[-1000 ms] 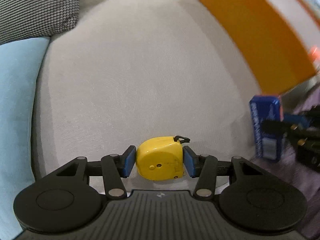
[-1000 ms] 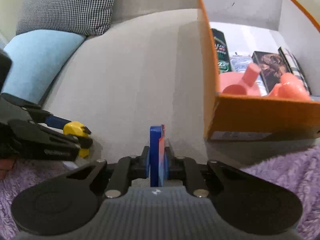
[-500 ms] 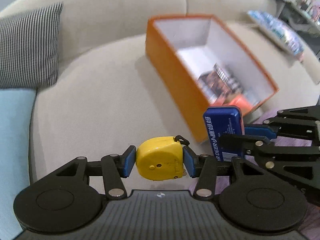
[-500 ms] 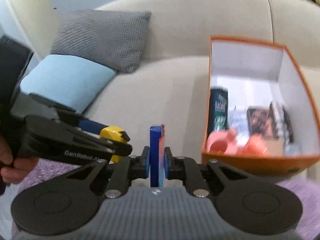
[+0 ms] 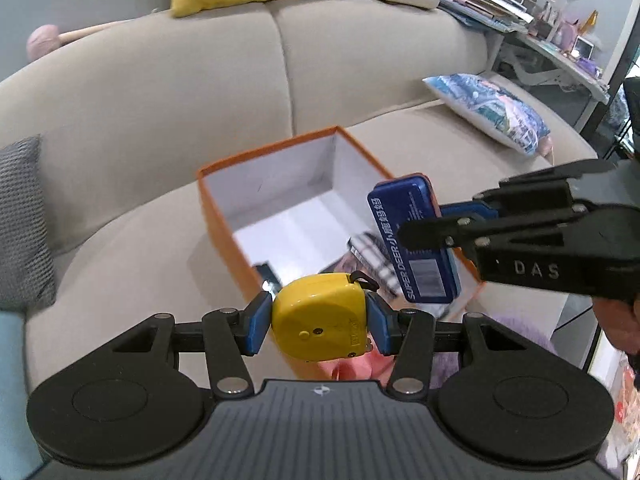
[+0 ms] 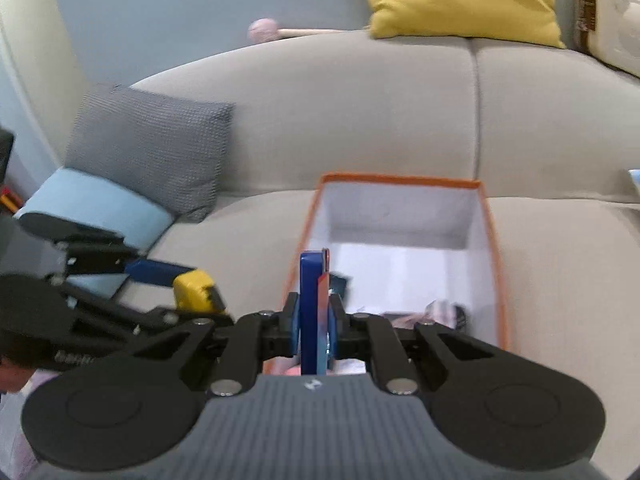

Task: Organize rigid objects
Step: 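Carry the tape measure with the left tool while the right tool carries the blue tin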

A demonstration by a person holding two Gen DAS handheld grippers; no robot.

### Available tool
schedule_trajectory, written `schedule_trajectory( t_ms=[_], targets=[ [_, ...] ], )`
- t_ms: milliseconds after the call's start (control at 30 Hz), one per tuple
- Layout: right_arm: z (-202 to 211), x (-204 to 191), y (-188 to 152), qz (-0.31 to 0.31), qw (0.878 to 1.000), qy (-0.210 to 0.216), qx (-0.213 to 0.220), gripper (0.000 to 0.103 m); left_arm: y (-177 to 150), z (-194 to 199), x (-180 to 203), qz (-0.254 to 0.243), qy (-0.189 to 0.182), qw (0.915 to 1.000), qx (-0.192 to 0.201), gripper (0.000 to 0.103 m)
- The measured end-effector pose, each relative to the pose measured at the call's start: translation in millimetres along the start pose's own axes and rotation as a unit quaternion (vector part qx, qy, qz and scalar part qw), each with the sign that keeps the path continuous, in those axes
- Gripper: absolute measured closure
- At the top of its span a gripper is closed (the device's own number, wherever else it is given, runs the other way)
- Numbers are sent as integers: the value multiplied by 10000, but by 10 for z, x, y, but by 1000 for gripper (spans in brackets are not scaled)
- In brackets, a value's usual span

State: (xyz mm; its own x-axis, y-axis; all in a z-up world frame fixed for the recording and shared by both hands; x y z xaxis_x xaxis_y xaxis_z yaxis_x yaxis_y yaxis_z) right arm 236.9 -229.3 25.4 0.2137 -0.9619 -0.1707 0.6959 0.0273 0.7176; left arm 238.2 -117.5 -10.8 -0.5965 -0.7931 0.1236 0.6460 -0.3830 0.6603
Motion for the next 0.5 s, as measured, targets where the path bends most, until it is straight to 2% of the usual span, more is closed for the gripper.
schedule_trajectory(
  t_ms=[167,233,367,433,500],
  targets=[
    [-326,403,130,-89,9995,-61,-284,89,200,-366,-49,-174,25,9998,-70,46],
    [-521,513,149,95,9992,-103,-385,89,243,-512,-80,-224,20,9996,-143,45],
    [-827,587,58,892,9941,-150,-600,89,288,-825,-110,-413,0,9987,-309,46],
    [-1022,562,5,1580,9848,-157,-699,89,290,-972,-115,-512,-15,9978,-410,46],
    [-1201,528,-46,2300,9701,-97,-768,89,276,-1083,-128,-616,-15,9969,-487,45]
  ],
)
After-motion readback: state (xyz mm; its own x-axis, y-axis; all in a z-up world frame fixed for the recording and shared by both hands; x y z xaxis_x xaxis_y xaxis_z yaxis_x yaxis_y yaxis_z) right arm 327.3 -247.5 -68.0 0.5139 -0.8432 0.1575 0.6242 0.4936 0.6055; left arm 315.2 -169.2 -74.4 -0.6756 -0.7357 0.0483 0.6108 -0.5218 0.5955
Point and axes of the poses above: each gripper's, at about its wrist camera, not at the fingertips, and z roughly against the way its jaws point, x to its right, y to its top, the point moved 6 cm from there along -z, roughly the way its jaws point, and after that the axes turned 5 degrees about x, right-handed, at the moved point
